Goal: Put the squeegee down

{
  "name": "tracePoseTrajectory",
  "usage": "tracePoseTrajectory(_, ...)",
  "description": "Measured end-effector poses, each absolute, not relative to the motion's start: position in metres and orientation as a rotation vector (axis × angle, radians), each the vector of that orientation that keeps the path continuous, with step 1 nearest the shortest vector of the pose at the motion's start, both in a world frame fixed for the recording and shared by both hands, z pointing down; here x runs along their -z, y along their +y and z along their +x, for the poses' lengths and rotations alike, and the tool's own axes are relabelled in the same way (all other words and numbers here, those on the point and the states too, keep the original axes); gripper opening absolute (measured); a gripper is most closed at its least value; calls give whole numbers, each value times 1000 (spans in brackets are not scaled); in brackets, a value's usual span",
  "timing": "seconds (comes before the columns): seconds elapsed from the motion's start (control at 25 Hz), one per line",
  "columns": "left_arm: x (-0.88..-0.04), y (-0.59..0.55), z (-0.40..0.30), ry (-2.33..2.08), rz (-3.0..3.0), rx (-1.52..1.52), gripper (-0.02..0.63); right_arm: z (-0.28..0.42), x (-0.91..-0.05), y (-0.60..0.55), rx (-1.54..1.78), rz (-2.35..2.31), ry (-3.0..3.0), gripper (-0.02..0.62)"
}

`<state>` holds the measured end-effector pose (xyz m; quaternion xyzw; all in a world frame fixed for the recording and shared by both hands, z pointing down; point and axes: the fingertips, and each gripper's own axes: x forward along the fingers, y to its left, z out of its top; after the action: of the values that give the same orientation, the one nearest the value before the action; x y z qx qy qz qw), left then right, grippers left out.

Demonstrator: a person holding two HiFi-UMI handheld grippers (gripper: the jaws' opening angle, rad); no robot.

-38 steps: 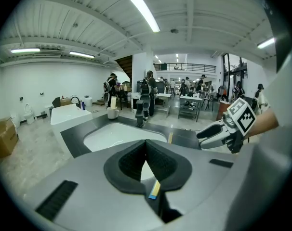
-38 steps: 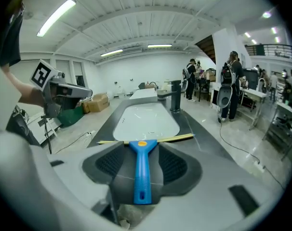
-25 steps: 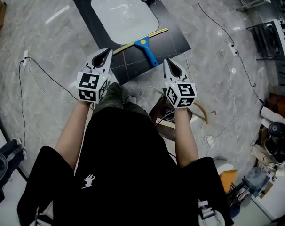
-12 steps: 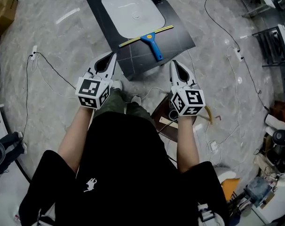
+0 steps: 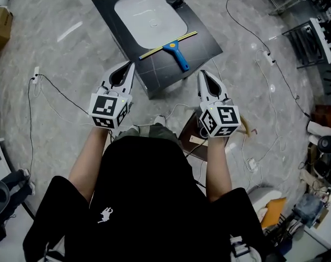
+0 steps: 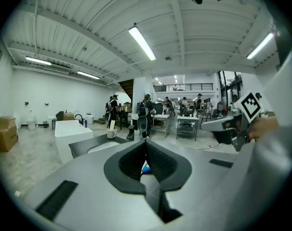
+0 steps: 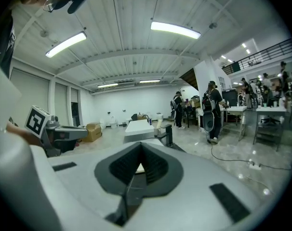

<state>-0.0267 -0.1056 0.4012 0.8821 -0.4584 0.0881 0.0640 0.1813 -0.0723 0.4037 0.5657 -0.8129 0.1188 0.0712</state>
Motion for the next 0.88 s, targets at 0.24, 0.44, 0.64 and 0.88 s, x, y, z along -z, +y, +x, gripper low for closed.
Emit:
tracePoseTrajectory(0.24,-382,-97,-65,-1329,2721,-228,3,156,-374,-46,-342,1845,-2372,2)
tracePoseTrajectory(0.44,-378,-94,-89,-1300,2750,-202,3,136,-364,-24,-313,1930,-2291,2)
tracePoseTrajectory(0.64,-364,-88,-102,-1273,2802,-170,3,124,-349,-2,-273,2019,-2232,2)
tracePoseTrajectory(0.88,-344,-68,-101,-1207,2886,-147,3,120,-327,33,-234,2129,-2195,2)
